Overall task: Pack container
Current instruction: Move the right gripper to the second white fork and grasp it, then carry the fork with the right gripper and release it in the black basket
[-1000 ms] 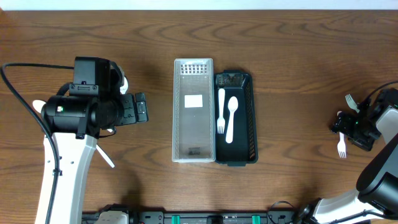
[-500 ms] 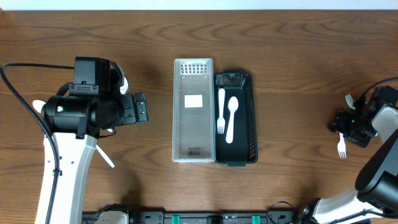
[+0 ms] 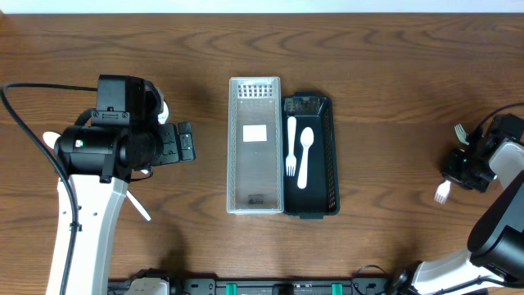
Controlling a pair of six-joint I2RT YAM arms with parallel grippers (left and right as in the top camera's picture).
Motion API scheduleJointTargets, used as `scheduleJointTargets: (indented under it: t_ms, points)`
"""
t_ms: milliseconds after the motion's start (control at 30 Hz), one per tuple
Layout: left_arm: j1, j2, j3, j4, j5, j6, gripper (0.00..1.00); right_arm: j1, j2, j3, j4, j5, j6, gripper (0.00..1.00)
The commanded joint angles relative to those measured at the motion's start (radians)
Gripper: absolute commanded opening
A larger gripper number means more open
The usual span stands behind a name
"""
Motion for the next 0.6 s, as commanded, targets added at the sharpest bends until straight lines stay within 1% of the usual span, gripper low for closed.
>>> scheduleJointTargets:
  t_ms: [0, 233, 300, 333, 467, 567]
  points:
    - [0.002, -0.008, 0.016, 0.001, -0.008, 0.010, 0.98, 0.010, 0.015, -0.031, -0.004, -0.023, 0.008, 0.16]
    - [0.002, -0.008, 0.016, 0.001, -0.008, 0.010, 0.98, 0.014, 0.015, -0.031, -0.001, -0.038, 0.013, 0.16]
    - [0.002, -0.008, 0.016, 0.001, -0.008, 0.010, 0.98, 0.024, 0.014, -0.024, -0.005, -0.039, 0.027, 0.14]
    - [0.002, -0.008, 0.016, 0.001, -0.008, 0.010, 0.98, 0.032, 0.013, -0.018, -0.010, -0.044, 0.028, 0.11]
    - [0.002, -0.008, 0.016, 0.001, -0.008, 0.010, 0.98, 0.104, -0.027, 0.053, -0.080, -0.057, 0.052, 0.10]
    - [0.002, -0.008, 0.016, 0.002, -0.008, 0.010, 0.98, 0.191, -0.080, 0.146, -0.161, -0.057, 0.068, 0.10]
